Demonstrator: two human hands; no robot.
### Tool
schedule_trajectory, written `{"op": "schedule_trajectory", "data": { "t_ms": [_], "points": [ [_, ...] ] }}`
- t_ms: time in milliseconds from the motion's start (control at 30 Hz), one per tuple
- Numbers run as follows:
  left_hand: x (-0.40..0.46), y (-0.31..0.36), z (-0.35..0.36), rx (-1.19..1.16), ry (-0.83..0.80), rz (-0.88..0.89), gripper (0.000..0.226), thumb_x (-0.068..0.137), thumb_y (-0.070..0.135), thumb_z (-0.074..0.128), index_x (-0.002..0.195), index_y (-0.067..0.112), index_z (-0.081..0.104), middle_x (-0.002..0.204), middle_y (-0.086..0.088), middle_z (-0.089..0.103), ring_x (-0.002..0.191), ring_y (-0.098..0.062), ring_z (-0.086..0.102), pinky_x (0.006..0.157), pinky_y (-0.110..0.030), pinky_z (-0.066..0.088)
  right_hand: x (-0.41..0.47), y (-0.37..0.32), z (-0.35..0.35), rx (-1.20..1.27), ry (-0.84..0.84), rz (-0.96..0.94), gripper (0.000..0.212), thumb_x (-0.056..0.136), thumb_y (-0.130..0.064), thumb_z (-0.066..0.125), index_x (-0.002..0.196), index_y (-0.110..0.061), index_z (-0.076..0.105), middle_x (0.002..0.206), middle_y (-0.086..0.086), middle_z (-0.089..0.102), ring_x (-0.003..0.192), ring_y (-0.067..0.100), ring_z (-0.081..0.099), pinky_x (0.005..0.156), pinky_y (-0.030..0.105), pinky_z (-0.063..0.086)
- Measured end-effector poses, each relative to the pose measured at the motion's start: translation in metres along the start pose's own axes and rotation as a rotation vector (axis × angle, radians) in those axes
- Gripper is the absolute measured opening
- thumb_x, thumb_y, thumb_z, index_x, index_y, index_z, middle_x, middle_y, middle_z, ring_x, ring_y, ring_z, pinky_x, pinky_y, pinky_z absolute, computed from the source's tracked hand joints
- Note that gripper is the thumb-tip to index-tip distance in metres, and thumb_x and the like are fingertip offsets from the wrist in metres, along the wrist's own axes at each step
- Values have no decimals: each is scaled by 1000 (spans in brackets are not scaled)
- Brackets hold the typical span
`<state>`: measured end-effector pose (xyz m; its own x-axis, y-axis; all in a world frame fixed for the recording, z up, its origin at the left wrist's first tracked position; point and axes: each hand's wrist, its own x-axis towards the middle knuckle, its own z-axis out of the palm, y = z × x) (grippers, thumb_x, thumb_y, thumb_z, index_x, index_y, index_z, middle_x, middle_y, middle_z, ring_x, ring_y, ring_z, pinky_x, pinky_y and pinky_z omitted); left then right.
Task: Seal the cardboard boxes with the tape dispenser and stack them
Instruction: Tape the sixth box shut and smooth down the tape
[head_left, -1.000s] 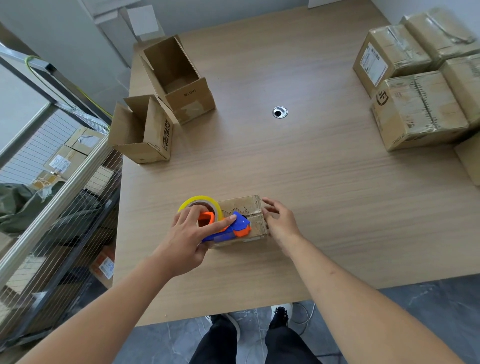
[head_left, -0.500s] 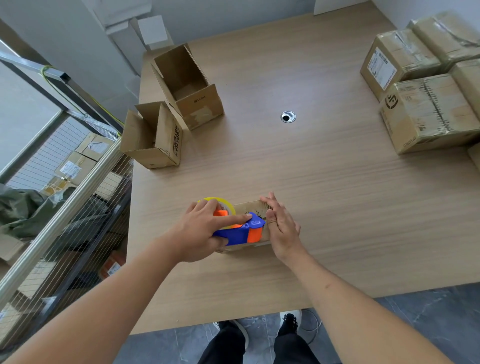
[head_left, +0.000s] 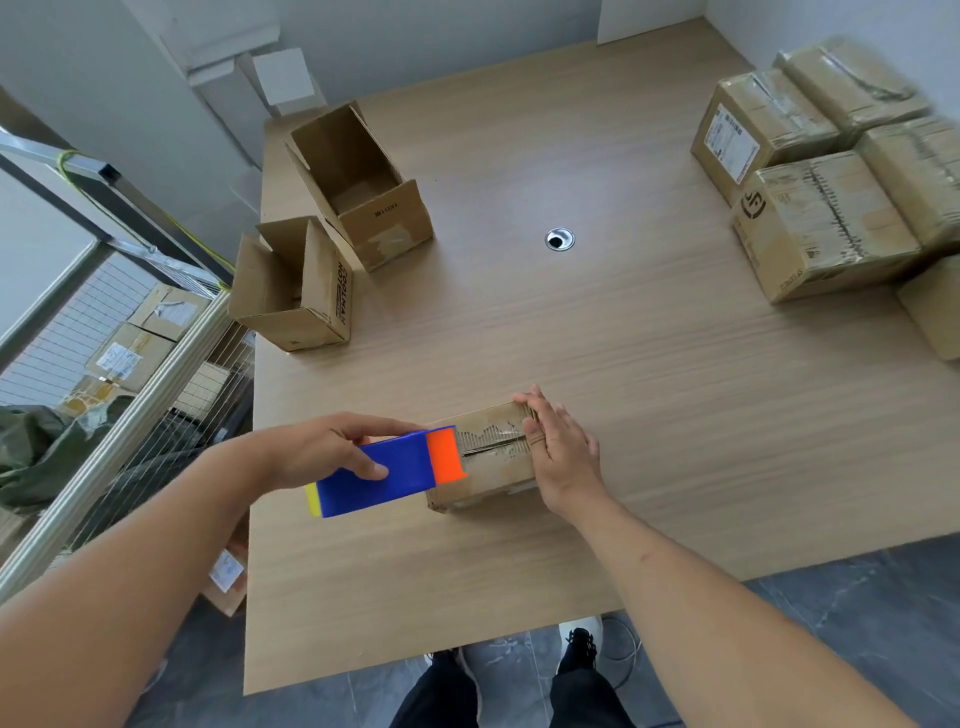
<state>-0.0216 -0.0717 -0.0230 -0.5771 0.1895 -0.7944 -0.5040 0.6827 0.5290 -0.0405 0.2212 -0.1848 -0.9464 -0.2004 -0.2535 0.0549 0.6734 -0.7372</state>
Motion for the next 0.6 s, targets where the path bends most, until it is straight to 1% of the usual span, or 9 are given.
{"op": "schedule_trajectory", "data": {
  "t_ms": [100, 200, 300, 367, 433, 467, 533, 567, 600],
  "points": [
    [-2, -28, -13, -48, -13, -16, 61, 73, 30, 71, 126, 58, 62, 122, -3, 68, 110, -27, 65, 103, -47, 48, 2, -1, 2, 0, 49, -23, 34, 107, -52, 31, 139, -53, 42, 159, -26, 33, 145, 15, 40, 113, 45, 29],
    [8, -45, -14, -55, -31, -4, 61, 73, 31, 71, 127, 58, 62, 123, -3, 68, 111, -29, 64, 106, -49, 47, -1, -4, 0, 22, 109, -72, 31, 107, -46, 37, 136, -49, 47, 152, -23, 46, 135, 12, 53, 105, 42, 42],
    [18, -57, -6, -93, -34, 25, 59, 75, 29, 69, 126, 57, 63, 121, 0, 71, 110, -30, 64, 104, -48, 47, -3, -8, 0, -43, 136, -82, 31, 106, -44, 39, 136, -47, 48, 154, -21, 45, 133, 13, 53, 102, 44, 46],
    [23, -62, -5, -126, -24, 44, 58, 75, 28, 68, 126, 55, 64, 119, 2, 72, 111, -33, 63, 104, -48, 46, -5, -9, 4, -210, 206, -79, 30, 107, -43, 40, 135, -42, 49, 159, -16, 40, 135, 19, 50, 100, 46, 45],
    [26, -66, -5, -129, -21, 66, 58, 76, 27, 68, 127, 54, 64, 119, 2, 72, 112, -33, 62, 104, -46, 46, -8, -18, 13, -429, 293, -146, 33, 108, -44, 37, 133, -31, 53, 162, -9, 35, 141, 25, 44, 107, 51, 39],
    [27, -66, -5, -123, -20, 71, 59, 75, 28, 68, 127, 54, 64, 120, 1, 72, 112, -33, 62, 105, -46, 46, -9, -26, 20, -489, 294, -194, 37, 108, -45, 33, 133, -28, 54, 163, -8, 34, 145, 26, 39, 114, 53, 31],
    [29, -67, -4, -128, -16, 81, 58, 74, 27, 68, 125, 55, 64, 120, 1, 71, 111, -30, 63, 105, -46, 46, -11, -42, 37, -550, 233, -264, 46, 108, -48, 25, 138, -30, 54, 163, -10, 34, 152, 23, 29, 123, 51, 12],
    [29, -66, -4, -134, -16, 91, 58, 74, 27, 68, 124, 56, 65, 120, 0, 71, 109, -28, 63, 104, -44, 46, -12, -46, 44, -562, 219, -273, 49, 108, -49, 22, 141, -32, 53, 162, -11, 37, 153, 22, 26, 125, 49, 8],
    [30, -67, -4, -140, -20, 107, 57, 74, 27, 67, 123, 56, 65, 120, 1, 71, 108, -27, 63, 104, -43, 47, -12, -48, 48, -561, 232, -271, 49, 108, -49, 22, 142, -33, 53, 159, -11, 41, 153, 21, 26, 126, 48, 7]
  ]
}}
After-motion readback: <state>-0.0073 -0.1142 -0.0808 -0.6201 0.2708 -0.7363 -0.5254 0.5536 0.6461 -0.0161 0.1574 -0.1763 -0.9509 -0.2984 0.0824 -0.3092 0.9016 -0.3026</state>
